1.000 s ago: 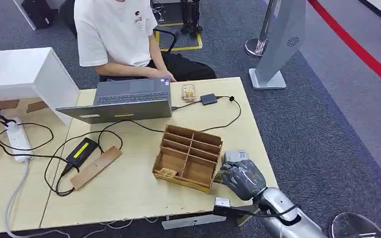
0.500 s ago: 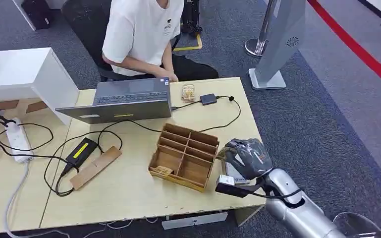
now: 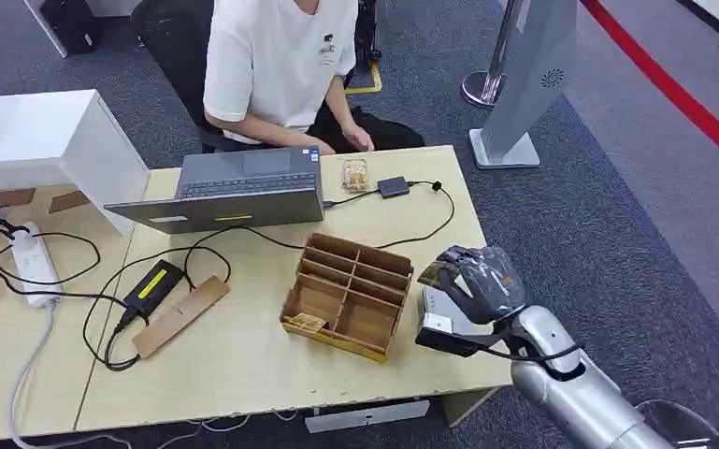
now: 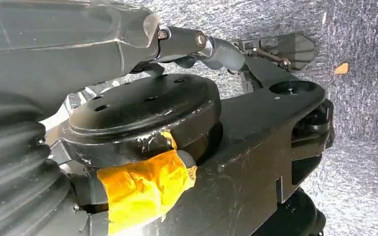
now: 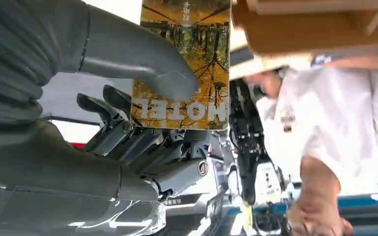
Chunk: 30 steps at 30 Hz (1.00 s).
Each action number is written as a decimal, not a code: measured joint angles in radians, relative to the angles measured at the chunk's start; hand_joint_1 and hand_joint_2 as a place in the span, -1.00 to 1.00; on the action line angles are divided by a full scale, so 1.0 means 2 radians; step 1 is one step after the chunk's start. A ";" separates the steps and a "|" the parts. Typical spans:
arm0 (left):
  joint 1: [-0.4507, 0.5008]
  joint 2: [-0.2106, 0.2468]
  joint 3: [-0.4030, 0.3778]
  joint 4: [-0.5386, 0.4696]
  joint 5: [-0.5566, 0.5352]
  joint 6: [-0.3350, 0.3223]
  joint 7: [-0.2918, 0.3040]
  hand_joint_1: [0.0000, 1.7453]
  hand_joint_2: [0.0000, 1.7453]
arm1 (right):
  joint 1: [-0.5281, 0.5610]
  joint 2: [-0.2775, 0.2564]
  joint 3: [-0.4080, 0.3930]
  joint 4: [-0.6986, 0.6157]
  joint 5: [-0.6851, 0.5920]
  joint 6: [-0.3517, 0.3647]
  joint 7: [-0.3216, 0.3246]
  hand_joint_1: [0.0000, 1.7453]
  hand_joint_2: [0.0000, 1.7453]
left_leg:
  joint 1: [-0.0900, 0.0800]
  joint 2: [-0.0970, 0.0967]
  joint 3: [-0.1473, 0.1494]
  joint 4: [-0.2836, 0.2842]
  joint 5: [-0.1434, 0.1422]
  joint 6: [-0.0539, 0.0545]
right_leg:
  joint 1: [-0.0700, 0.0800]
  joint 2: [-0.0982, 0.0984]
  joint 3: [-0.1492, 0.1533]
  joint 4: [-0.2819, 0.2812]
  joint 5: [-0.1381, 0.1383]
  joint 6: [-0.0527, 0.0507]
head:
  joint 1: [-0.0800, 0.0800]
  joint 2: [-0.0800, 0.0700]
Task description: Pass the card to the sensor for recognition and then transmit it.
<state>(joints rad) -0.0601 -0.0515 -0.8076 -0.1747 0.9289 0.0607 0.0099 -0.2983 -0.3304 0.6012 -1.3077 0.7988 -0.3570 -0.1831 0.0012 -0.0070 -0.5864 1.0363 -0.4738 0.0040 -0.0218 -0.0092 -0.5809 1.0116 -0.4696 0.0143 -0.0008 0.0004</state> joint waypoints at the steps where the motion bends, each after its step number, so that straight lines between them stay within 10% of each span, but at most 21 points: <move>1: 0.000 0.000 0.000 0.000 0.001 0.000 0.000 -1.00 1.00 | 0.005 0.000 0.001 0.002 0.000 0.000 0.000 1.00 1.00 | 0.000 0.000 0.000 0.000 0.000 0.000 | 0.000 0.000 0.000 0.000 0.000 0.000 | 0.000 0.000; 30: 0.000 0.000 -0.001 0.000 0.013 0.000 0.000 -1.00 1.00 | 0.110 -0.010 -0.037 0.009 0.015 -0.016 -0.021 1.00 1.00 | 0.000 0.000 0.000 0.000 0.000 0.000 | 0.000 0.000 0.000 0.000 0.000 0.000 | 0.000 0.000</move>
<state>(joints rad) -0.0595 -0.0515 -0.8087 -0.1747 0.9544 0.0614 0.0095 -0.0781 -0.3502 0.5272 -1.2901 0.8297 -0.3895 -0.2247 0.0012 -0.0065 -0.5865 1.0362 -0.4738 0.0041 -0.0219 -0.0091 -0.5808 1.0115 -0.4695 0.0144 -0.0008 0.0000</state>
